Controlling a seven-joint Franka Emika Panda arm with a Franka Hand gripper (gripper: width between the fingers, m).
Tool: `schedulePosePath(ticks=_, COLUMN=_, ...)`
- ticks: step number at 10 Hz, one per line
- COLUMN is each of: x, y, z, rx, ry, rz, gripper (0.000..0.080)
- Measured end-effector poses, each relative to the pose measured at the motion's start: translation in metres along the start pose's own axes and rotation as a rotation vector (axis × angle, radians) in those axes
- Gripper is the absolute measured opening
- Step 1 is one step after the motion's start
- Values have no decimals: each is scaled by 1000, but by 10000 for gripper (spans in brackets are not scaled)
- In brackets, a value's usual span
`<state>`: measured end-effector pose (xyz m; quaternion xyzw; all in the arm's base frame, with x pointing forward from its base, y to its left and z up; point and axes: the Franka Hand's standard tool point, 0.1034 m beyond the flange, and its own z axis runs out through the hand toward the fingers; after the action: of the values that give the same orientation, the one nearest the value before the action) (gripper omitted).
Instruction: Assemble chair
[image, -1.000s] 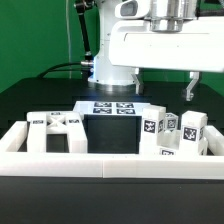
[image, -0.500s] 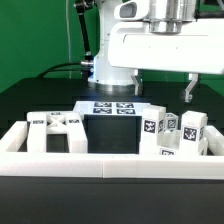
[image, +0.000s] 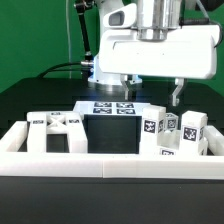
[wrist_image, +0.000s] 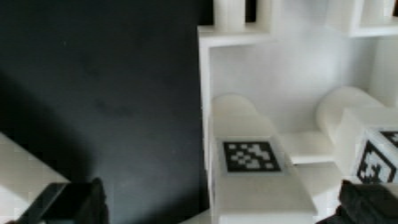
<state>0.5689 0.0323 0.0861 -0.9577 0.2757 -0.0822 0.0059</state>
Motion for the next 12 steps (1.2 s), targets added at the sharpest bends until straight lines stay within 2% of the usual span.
schedulePosePath(ticks=10, x=3, y=2, z=0, rx=3, ry=-4, rz=16, gripper=649)
schedulePosePath(ticks=12, x=-4, y=-4, z=9, rx=-1, ry=3, rz=42, gripper=649)
